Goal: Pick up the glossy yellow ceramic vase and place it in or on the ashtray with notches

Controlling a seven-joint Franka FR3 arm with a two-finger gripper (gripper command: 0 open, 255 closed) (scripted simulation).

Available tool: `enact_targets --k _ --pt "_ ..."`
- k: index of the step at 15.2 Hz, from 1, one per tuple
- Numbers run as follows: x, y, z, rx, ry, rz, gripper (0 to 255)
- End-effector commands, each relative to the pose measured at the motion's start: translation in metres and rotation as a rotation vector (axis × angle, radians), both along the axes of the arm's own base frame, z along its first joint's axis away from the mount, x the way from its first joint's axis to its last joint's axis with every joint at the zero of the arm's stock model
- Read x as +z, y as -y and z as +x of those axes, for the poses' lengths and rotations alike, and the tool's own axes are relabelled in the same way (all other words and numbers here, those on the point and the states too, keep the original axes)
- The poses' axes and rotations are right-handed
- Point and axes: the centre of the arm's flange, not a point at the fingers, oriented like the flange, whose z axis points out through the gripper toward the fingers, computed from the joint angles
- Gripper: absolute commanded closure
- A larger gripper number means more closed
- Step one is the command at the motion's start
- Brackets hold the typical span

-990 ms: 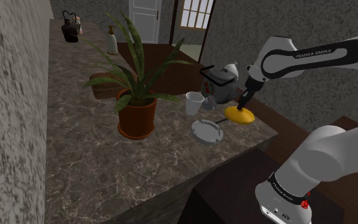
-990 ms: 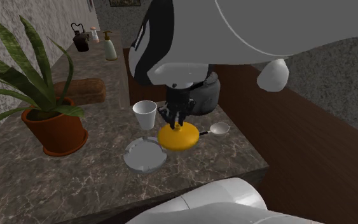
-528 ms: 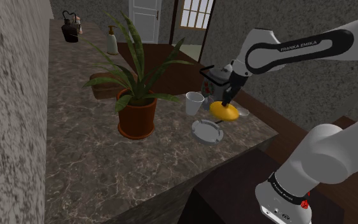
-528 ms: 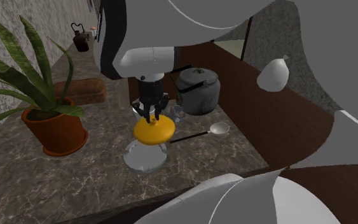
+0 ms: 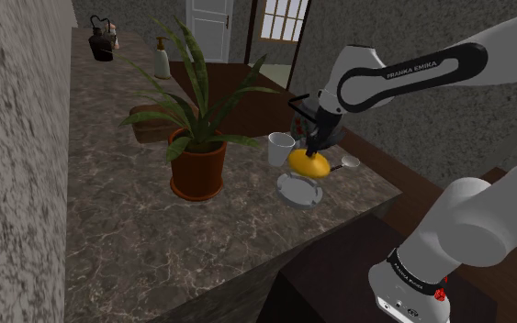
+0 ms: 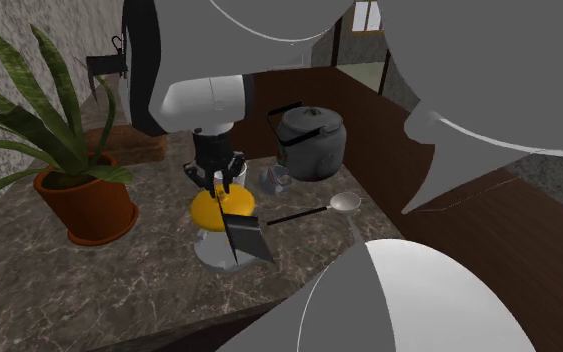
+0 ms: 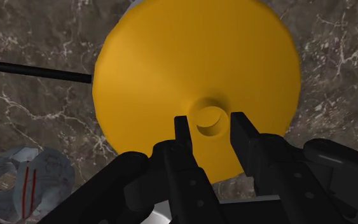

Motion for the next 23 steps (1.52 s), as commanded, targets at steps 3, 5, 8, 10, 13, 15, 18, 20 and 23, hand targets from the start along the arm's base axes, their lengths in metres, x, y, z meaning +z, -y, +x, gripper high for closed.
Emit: enact_targets --k 3,5,8,10,13,15,18,20,23 --pt "-0.021 0.0 0.0 0.0 0.001 0.0 255" --pt "-0.031 0.0 0.0 0.0 0.001 0.0 255" --pt "-0.047 0.0 0.0 0.0 0.001 0.0 255" --pt "-0.058 0.0 0.0 0.0 0.001 0.0 255" --pt "-0.074 0.0 0.0 0.0 0.001 0.0 255" --pt "-0.084 0.0 0.0 0.0 0.001 0.0 255" --pt "-0.09 0.0 0.0 0.0 0.001 0.0 255" --pt "-0.09 0.0 0.0 0.0 0.001 0.0 255" --pt "-0.09 0.0 0.0 0.0 0.001 0.0 255"
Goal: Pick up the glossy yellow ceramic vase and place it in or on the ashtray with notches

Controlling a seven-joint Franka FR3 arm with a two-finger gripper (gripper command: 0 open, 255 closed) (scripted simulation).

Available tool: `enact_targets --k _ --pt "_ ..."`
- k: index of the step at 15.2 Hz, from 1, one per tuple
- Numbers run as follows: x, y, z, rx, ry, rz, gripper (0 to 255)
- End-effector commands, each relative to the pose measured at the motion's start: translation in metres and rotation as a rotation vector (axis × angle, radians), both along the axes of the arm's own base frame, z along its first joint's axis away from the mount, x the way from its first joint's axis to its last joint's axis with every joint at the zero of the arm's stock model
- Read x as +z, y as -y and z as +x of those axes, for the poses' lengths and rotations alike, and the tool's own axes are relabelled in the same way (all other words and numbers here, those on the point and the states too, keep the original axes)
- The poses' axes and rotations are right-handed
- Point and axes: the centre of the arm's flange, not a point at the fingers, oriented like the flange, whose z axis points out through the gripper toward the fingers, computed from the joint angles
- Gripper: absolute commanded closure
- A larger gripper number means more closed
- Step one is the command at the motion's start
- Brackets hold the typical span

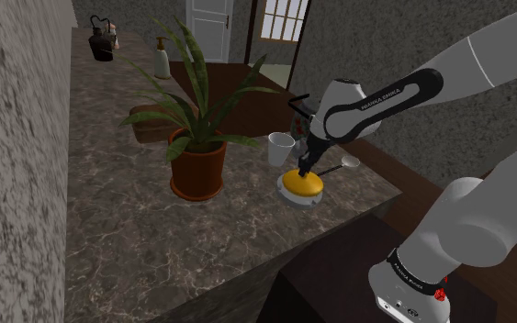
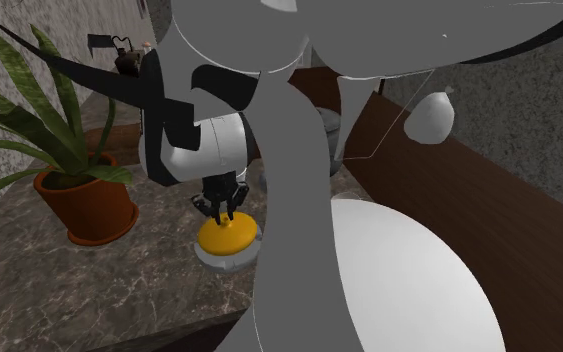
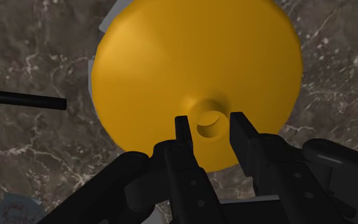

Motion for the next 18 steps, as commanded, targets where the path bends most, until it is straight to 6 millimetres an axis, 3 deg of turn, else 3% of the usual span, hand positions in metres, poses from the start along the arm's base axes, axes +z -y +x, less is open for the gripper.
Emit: enact_targets --k 1,2,7,11,18 --pt "0.0 0.0 0.0 0.0 0.0 0.0 255" --pt "0.0 0.0 0.0 0.0 0.0 0.0 0" --pt "0.0 0.0 0.0 0.0 0.0 0.0 0" --pt "0.05 0.001 -0.002 0.0 0.0 0.0 0" --pt "0.05 0.001 -0.002 0.0 0.0 0.0 0"
